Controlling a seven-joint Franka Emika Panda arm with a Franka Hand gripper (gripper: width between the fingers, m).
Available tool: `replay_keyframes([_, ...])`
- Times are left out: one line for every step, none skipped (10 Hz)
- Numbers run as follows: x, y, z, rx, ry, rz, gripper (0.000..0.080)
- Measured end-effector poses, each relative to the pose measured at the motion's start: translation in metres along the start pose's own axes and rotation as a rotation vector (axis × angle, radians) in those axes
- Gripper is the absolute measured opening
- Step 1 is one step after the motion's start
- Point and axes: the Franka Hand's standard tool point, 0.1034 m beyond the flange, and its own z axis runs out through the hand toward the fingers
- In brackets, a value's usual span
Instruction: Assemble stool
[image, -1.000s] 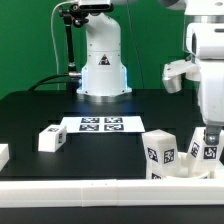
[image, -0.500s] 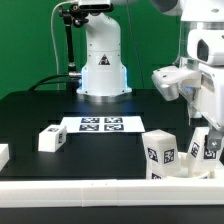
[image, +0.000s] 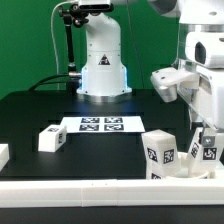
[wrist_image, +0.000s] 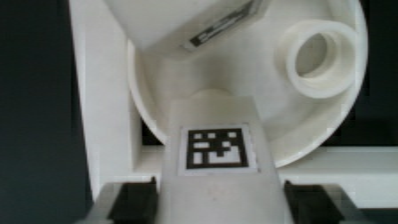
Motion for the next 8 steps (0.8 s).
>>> replay_keyframes([-0.001,0.000,0.000,0.004,-0.001,0.027,0.0337])
replay_keyframes([-0.004,-0.002,0.000,0.026,-0.007,0.049,0.0337])
replay_keyframes([-0.006,-0.001,-0.001,0.042,-0.006,0.157,0.0337])
replay_keyframes([-0.010,-0.001,-0.002,0.059,-0.011,0.231,0.0337])
replay_keyframes([-0.013,0.002,-0.002,0.059,-0.011,0.265,0.0337])
replay_keyframes([-0.012,0.001,-0.002,0.057,-0.014,0.366,0.0338])
replay_keyframes([-0.012,0.001,-0.001,0.057,-0.016,0.427,0.0338])
replay_keyframes([-0.012,0.001,-0.001,0.057,-0.017,0.465,0.0338])
